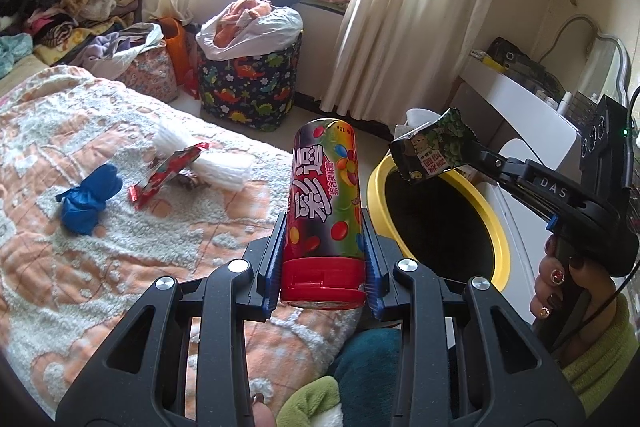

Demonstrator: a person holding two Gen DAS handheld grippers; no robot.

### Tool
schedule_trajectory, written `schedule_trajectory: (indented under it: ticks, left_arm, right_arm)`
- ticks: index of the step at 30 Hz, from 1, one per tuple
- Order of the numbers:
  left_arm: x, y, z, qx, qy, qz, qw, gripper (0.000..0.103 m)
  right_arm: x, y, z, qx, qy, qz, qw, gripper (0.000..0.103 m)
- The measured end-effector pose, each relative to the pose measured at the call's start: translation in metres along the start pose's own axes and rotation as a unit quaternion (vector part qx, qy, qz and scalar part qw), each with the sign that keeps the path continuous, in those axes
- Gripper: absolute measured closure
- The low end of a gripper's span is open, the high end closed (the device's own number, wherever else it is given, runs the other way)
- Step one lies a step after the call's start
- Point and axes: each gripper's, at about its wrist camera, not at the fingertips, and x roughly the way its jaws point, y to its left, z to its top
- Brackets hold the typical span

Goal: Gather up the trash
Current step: 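Carry the candy tube and green wrapper over the yellow-rimmed bin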

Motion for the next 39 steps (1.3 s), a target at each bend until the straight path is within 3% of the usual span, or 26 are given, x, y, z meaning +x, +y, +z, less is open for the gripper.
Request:
schedule_trajectory:
  ticks: [39]
  left_arm:
    - [0.039,-0.074,-0.006,0.086,0.032,-0.050,0.9945,0.077]
  right_arm:
    - [-0.034,-0.092,0.008,0.075,-0.040,-0.105,0.991,0.098]
